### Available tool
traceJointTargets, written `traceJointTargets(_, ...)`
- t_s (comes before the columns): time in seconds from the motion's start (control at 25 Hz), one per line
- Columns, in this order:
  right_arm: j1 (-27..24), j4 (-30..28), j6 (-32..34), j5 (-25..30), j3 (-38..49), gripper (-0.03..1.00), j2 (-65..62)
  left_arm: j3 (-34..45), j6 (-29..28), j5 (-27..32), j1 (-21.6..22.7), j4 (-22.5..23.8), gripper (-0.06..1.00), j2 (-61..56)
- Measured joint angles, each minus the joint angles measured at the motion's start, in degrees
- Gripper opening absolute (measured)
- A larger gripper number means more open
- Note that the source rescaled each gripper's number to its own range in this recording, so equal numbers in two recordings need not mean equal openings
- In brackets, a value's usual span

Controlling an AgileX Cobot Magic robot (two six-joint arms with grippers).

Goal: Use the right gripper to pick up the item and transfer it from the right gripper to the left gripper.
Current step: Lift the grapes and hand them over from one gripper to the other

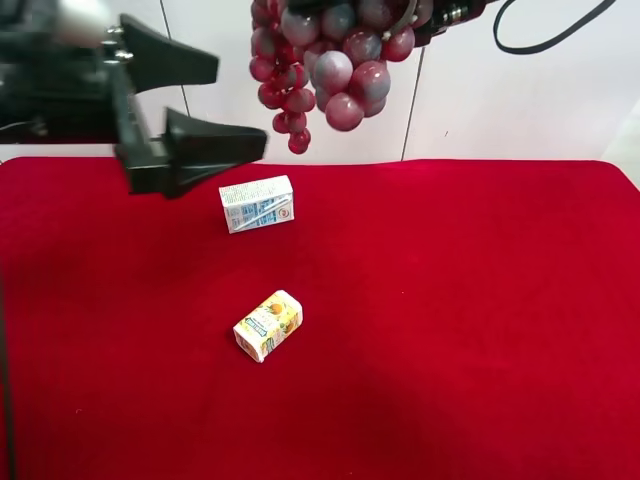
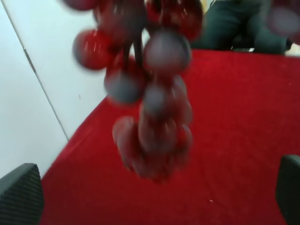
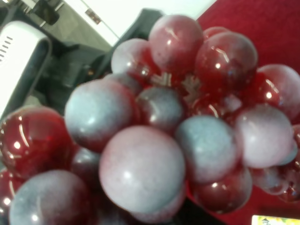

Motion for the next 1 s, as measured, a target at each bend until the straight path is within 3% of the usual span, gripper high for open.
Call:
traceJointTargets(0.2,1.26,0.00,0.00,0.36,0.00,0.01,0.00,-4.19,-0.24,-4.30,-4.19,0.00,1.00,2.40)
traceJointTargets(0.44,1.26,-0.05,0.00,0.43,0.00,0.01,0.00,-7.74,-0.80,-4.30,-4.74,-0.08,1.00,3.06)
traceJointTargets(0.52,1.26,-0.05,0.00,0.43,0.00,0.01,0.00,-8.27,-0.87,-3.82,-4.76,-0.14,0.95,3.38)
traceJointTargets(0.8,1.26,-0.05,0.00,0.58,0.00,0.01,0.00,-8.53,-1.13,0.56,-4.81,-0.14,0.59,6.28)
traceJointTargets(0.88,1.26,-0.05,0.00,0.58,0.00,0.01,0.00,-8.53,-1.73,0.56,-4.81,-0.14,0.45,6.34)
traceJointTargets(1.0,1.26,-0.05,0.00,0.66,0.00,0.01,0.00,-8.53,-2.18,1.43,-4.81,-0.14,0.14,6.34)
